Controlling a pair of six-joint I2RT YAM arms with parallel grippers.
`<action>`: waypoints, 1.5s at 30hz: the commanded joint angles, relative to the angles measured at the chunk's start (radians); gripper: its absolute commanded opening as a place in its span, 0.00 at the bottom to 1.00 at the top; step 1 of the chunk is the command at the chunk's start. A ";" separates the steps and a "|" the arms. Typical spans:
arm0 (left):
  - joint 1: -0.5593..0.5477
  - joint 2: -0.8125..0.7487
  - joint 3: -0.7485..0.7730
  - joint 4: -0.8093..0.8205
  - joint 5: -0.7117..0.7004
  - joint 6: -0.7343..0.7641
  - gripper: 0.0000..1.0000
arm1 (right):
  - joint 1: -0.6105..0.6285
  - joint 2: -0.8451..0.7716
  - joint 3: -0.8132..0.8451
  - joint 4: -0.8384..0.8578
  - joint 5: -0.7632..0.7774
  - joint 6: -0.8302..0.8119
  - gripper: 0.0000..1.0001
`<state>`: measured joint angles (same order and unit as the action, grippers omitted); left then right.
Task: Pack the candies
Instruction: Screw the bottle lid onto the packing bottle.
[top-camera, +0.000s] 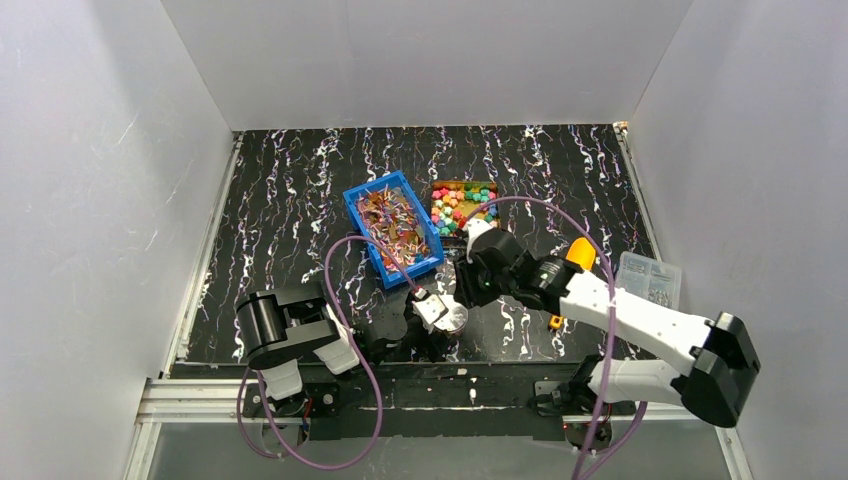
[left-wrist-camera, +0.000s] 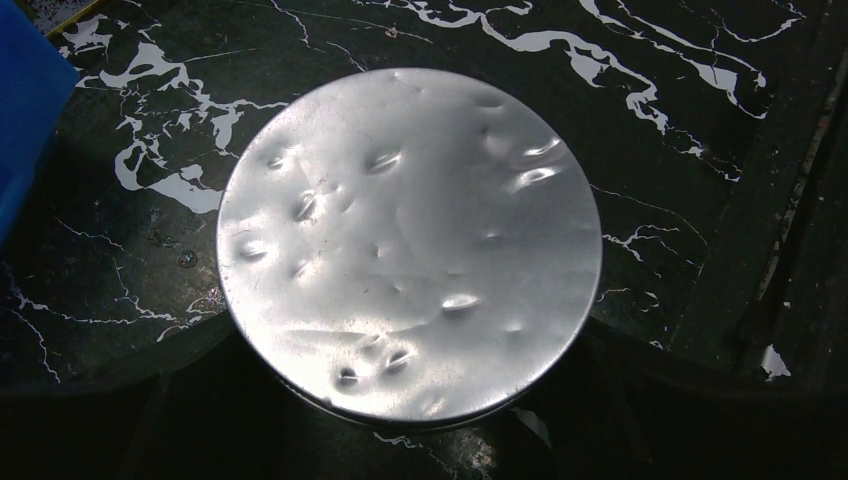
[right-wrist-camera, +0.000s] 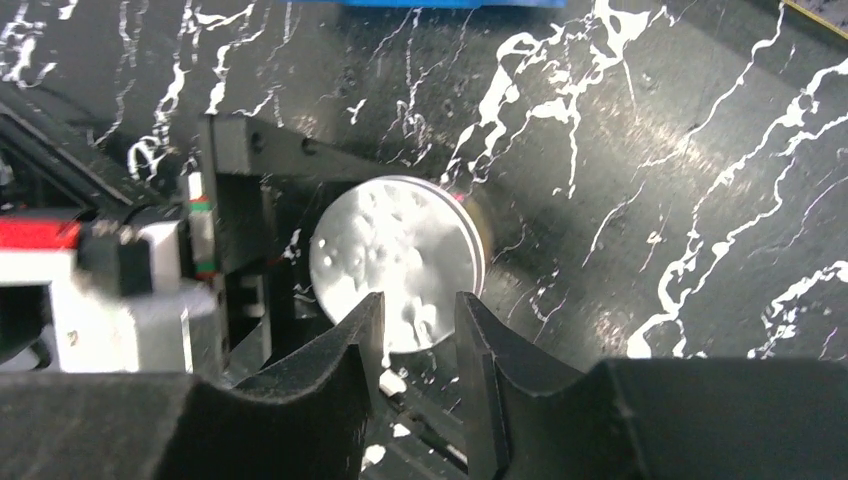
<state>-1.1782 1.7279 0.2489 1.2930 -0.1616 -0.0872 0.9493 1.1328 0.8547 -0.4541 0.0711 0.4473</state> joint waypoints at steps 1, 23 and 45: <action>0.001 0.028 -0.016 -0.123 -0.001 -0.028 0.58 | -0.026 0.093 0.076 0.021 -0.027 -0.097 0.40; 0.001 0.052 -0.013 -0.115 0.002 -0.032 0.58 | -0.141 0.282 0.060 0.155 -0.307 -0.186 0.38; 0.001 0.055 -0.014 -0.107 0.000 -0.034 0.58 | -0.144 0.293 0.008 0.150 -0.292 -0.206 0.37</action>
<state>-1.1782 1.7470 0.2501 1.3193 -0.1642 -0.0891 0.8055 1.4151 0.8841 -0.3115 -0.2123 0.2569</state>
